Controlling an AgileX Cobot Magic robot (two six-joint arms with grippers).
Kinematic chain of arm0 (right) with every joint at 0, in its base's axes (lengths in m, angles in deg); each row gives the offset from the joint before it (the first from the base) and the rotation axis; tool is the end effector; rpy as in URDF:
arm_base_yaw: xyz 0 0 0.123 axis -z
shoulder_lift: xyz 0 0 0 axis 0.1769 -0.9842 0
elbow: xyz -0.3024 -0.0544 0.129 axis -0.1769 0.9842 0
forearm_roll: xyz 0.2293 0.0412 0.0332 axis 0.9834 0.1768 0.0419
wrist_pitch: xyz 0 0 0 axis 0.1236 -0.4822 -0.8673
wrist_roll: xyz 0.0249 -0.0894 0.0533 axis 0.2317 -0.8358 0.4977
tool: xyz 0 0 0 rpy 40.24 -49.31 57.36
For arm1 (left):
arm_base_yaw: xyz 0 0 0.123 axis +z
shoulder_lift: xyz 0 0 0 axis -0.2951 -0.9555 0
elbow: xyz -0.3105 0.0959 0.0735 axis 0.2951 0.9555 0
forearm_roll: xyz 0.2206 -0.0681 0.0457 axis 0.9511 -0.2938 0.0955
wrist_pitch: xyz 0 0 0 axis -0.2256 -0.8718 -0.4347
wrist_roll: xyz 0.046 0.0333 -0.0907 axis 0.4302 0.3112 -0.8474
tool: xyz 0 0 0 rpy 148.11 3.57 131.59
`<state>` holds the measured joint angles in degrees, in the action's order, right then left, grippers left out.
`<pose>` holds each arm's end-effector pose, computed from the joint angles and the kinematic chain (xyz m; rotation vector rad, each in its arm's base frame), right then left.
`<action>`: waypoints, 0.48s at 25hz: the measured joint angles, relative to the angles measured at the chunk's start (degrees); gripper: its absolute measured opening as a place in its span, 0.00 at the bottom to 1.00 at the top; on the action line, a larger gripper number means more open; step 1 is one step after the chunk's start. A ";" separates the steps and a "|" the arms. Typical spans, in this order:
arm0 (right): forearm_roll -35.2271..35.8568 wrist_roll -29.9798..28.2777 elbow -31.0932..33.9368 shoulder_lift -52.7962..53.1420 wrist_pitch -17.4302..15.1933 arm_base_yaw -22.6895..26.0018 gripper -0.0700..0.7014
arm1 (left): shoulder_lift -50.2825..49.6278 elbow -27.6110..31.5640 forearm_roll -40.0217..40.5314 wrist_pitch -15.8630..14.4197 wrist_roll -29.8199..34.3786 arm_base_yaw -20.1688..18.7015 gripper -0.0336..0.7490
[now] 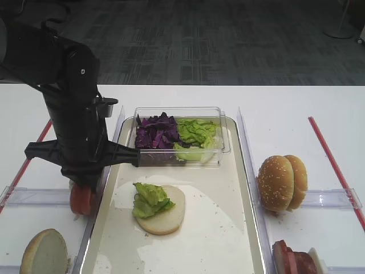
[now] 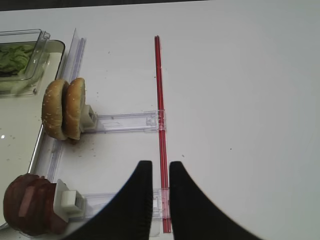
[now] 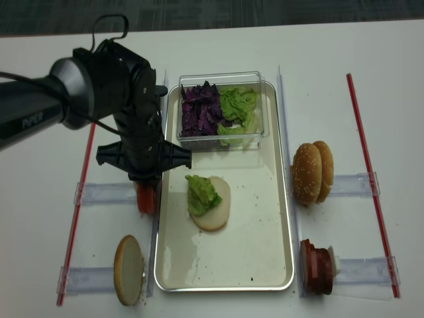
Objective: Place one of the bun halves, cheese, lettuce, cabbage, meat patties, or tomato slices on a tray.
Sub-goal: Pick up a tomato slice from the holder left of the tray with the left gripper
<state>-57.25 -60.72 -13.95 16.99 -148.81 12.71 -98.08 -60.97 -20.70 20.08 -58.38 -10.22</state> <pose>-0.0572 0.0075 0.2493 0.0568 2.1148 0.0450 0.3006 -0.1466 0.2249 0.0033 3.0711 0.0751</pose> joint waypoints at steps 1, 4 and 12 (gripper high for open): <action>0.00 0.00 0.00 0.00 0.00 0.00 0.26 | 0.00 0.00 0.00 0.00 0.00 0.00 0.12; 0.00 0.00 0.00 0.00 0.00 0.00 0.26 | 0.00 0.00 0.00 0.00 0.00 0.00 0.12; 0.00 0.00 0.00 0.00 0.00 0.00 0.26 | 0.99 0.00 0.00 -0.29 0.00 0.00 0.11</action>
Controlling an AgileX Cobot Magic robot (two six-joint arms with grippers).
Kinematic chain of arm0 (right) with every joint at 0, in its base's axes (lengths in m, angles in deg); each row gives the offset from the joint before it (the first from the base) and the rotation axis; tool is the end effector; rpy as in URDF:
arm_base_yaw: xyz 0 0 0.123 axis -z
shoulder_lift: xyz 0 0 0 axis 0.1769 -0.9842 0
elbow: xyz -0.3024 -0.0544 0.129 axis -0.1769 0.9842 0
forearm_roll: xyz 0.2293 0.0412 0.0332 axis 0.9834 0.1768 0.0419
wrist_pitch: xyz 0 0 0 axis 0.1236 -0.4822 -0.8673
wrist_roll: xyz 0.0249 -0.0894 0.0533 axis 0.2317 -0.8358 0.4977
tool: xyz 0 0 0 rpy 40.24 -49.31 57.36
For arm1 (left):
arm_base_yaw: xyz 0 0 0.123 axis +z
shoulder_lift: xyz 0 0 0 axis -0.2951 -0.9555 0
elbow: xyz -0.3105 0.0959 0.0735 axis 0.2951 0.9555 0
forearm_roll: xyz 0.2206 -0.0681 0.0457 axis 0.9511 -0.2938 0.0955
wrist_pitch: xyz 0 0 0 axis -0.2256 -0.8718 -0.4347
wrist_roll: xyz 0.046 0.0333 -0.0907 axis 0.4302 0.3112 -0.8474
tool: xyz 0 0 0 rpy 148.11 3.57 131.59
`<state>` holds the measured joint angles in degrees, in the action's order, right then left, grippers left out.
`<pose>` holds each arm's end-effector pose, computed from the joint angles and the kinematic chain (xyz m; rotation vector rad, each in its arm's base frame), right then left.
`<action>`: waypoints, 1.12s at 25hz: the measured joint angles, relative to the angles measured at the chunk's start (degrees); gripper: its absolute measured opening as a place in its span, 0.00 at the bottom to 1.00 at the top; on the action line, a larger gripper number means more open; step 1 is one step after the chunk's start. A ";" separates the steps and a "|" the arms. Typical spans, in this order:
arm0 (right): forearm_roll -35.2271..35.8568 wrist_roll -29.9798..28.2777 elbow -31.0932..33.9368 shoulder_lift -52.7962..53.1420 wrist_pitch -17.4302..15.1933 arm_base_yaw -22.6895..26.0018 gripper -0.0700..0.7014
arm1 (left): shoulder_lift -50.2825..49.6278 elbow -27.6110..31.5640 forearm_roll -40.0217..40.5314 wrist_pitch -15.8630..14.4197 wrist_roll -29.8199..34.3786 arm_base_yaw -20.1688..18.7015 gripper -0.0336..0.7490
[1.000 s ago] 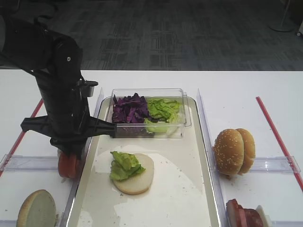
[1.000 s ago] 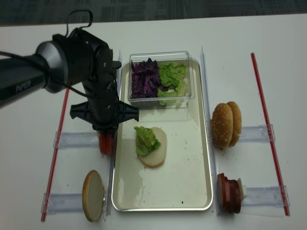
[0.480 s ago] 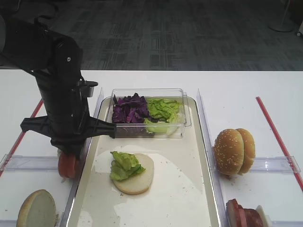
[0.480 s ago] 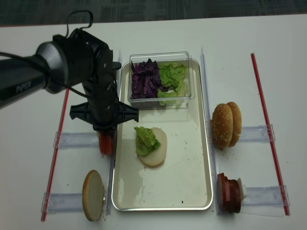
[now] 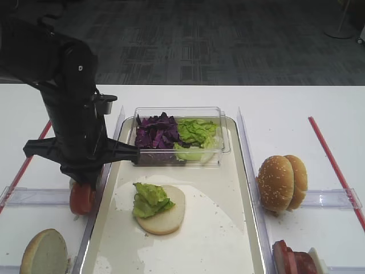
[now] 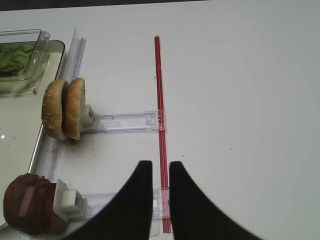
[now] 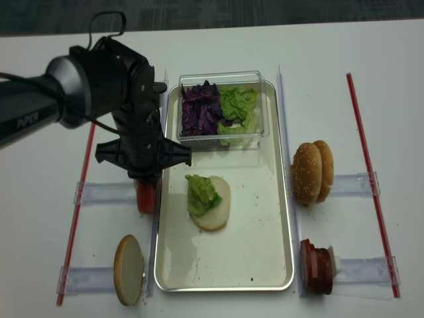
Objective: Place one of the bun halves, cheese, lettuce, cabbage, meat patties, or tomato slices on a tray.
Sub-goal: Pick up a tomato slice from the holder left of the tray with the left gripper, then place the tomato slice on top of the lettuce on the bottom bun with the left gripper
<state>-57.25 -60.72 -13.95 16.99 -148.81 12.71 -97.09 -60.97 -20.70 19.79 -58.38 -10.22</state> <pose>-0.0572 0.0075 0.2493 0.0568 2.1148 0.0450 0.2985 -0.1455 0.2307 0.0020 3.0603 0.0665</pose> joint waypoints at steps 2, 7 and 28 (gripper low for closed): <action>0.00 0.00 0.00 0.00 0.00 0.00 0.26 | 0.22 0.00 0.00 -0.52 -0.09 0.00 0.11; 0.00 0.00 0.00 0.00 0.00 0.00 0.26 | 1.44 0.00 -0.14 -1.28 -0.09 0.00 0.11; 0.00 0.00 0.00 0.00 0.00 0.00 0.26 | 9.57 -1.88 -1.02 -8.35 -0.09 0.00 0.11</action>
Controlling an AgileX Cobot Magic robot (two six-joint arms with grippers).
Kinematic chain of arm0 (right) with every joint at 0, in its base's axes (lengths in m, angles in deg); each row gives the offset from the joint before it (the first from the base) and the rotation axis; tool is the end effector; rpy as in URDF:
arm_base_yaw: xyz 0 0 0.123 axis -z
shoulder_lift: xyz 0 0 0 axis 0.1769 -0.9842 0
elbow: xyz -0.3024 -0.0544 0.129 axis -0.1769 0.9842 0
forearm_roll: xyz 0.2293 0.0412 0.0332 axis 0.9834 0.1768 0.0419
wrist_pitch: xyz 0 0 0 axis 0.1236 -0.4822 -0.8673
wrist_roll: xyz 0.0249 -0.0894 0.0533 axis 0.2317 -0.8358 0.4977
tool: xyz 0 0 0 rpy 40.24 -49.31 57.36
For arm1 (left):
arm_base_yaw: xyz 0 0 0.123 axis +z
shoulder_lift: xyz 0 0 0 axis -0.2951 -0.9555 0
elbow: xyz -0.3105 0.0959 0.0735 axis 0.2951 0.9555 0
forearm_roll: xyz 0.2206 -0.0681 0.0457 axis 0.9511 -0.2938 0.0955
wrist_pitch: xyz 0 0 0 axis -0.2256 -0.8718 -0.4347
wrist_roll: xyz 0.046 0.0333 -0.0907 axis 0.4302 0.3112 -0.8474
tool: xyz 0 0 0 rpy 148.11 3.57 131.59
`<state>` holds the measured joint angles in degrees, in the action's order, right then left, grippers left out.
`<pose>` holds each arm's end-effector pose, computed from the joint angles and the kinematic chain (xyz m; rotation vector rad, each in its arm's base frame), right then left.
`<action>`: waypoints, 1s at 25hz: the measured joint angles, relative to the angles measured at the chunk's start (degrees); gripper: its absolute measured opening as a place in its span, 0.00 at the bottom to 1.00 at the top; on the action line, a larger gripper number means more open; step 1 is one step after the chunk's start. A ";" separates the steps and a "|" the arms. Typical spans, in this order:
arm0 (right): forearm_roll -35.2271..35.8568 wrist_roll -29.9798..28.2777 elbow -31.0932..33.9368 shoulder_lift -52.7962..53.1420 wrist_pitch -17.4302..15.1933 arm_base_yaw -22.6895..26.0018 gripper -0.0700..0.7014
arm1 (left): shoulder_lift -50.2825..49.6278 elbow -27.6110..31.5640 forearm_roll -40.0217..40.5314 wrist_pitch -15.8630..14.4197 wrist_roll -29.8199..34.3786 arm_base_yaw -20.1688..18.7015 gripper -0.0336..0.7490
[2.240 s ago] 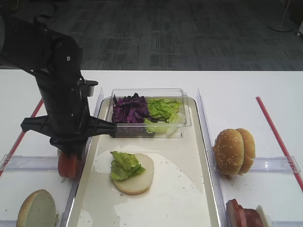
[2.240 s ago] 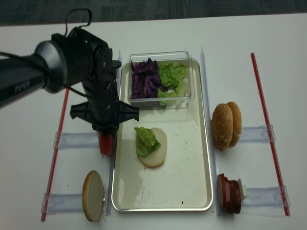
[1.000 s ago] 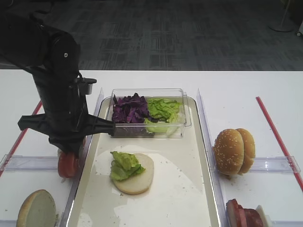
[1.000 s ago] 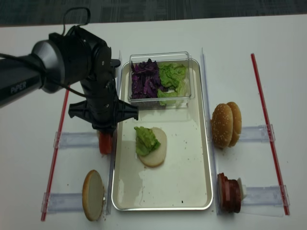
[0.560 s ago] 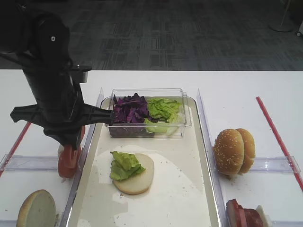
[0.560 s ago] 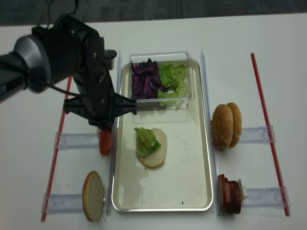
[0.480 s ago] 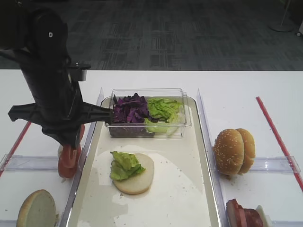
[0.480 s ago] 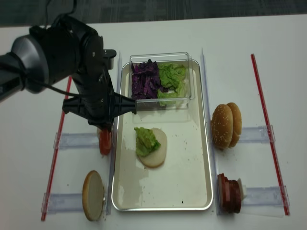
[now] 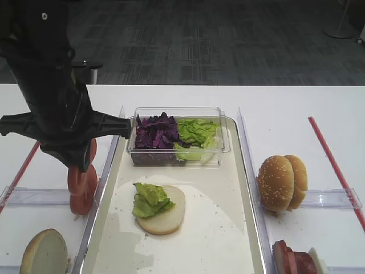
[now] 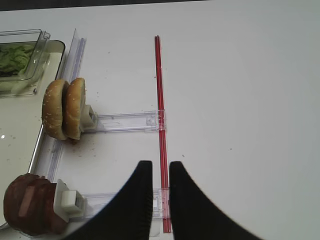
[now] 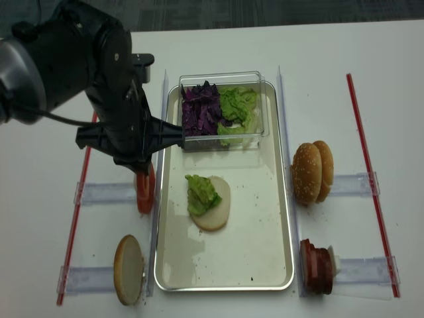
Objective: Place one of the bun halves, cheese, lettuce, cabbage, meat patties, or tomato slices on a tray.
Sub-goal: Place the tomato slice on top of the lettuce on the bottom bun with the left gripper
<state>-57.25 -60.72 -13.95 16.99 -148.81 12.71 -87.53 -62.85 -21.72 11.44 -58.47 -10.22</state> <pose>-0.0572 0.0075 0.2493 0.0568 2.1148 0.0450 0.2691 -0.1314 0.2898 -0.0315 3.0181 0.0140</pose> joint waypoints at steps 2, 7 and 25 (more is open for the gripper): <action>0.00 0.00 0.00 0.00 0.00 0.00 0.26 | 0.00 0.00 0.00 -0.81 0.00 0.00 0.11; 0.00 0.00 0.00 0.00 0.00 0.00 0.26 | 0.00 0.00 -0.13 -2.06 0.00 0.00 0.11; 0.00 -0.22 0.00 0.00 0.00 0.00 0.26 | 5.98 2.06 0.68 -3.39 1.06 -0.13 0.11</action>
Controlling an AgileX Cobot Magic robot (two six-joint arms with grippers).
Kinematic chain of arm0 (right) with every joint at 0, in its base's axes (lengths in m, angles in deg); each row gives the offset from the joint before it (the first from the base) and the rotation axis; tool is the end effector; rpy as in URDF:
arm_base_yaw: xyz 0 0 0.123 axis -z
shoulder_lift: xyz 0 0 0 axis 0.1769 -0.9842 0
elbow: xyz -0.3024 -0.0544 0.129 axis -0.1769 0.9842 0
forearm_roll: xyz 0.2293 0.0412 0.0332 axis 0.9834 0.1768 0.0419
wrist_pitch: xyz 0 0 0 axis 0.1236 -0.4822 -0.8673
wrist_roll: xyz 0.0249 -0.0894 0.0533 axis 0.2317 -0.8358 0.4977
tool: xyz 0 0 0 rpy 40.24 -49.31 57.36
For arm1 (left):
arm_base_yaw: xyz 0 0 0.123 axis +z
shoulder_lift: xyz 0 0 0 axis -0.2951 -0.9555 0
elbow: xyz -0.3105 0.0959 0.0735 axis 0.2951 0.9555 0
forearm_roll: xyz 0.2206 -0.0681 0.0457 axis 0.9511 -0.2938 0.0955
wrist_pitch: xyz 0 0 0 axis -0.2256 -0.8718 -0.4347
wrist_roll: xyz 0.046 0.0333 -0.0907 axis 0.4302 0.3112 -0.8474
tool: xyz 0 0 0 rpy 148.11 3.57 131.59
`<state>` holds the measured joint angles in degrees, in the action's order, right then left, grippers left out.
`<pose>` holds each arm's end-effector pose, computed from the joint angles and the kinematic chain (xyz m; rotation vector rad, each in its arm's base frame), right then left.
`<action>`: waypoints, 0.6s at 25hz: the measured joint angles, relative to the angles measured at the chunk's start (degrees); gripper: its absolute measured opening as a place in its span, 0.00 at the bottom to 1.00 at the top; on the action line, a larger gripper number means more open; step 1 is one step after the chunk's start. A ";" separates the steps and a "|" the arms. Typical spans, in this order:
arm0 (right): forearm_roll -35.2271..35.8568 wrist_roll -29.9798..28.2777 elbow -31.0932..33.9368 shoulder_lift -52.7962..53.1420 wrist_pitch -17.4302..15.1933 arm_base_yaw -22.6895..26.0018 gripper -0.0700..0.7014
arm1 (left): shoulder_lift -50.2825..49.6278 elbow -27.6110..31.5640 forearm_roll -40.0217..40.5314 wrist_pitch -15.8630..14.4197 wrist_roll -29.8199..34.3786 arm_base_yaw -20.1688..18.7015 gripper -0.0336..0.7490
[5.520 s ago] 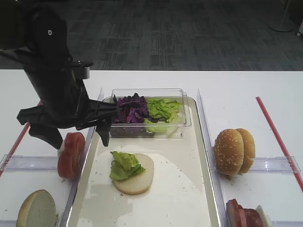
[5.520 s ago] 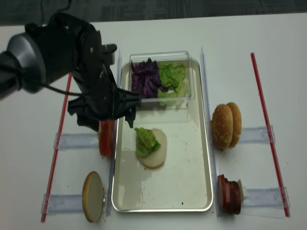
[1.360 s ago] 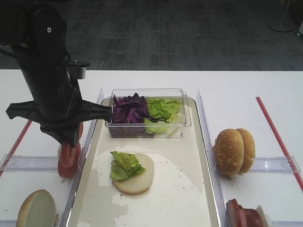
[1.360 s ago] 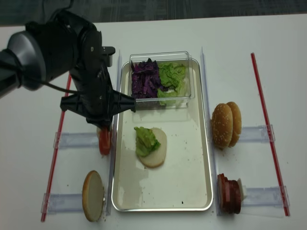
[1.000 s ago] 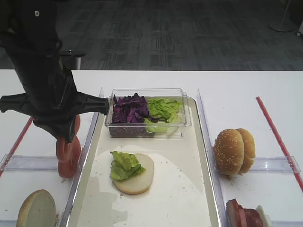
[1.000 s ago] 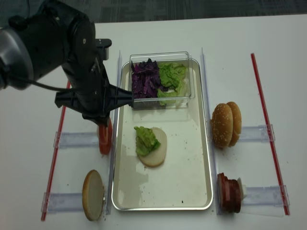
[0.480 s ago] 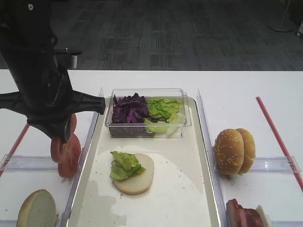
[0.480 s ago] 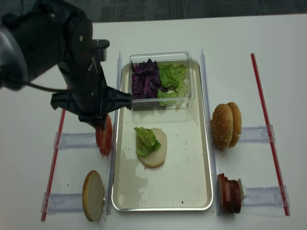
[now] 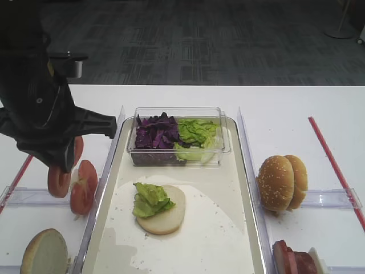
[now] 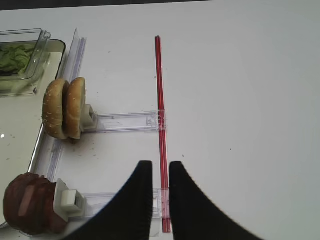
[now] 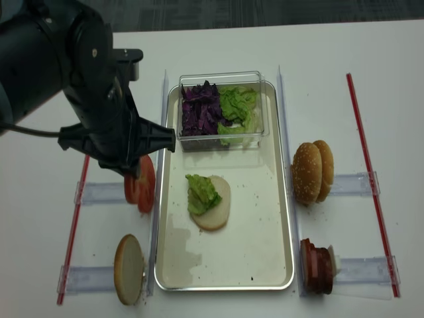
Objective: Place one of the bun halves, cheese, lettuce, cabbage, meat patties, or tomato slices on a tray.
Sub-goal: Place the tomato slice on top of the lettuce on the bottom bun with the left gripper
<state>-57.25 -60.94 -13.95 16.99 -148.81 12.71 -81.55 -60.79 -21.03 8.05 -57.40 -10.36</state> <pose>-0.0572 0.0075 0.2493 0.0527 2.1149 0.0427 0.2426 -0.1169 0.3102 -0.0005 3.0039 0.0261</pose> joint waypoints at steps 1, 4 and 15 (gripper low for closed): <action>0.00 0.00 0.00 0.00 0.00 0.00 0.26 | 0.00 0.44 0.26 -0.09 0.14 0.00 0.11; 0.00 0.00 0.00 0.00 0.00 0.00 0.26 | 0.00 0.86 0.76 -0.09 0.27 0.00 0.11; 0.00 -0.09 0.00 0.00 0.00 0.00 0.26 | 0.00 0.90 -0.87 -0.09 4.31 4.96 0.11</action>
<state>-57.25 -61.03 -13.95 16.99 -148.81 12.71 -81.55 -59.89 -21.91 7.96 -53.10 -5.40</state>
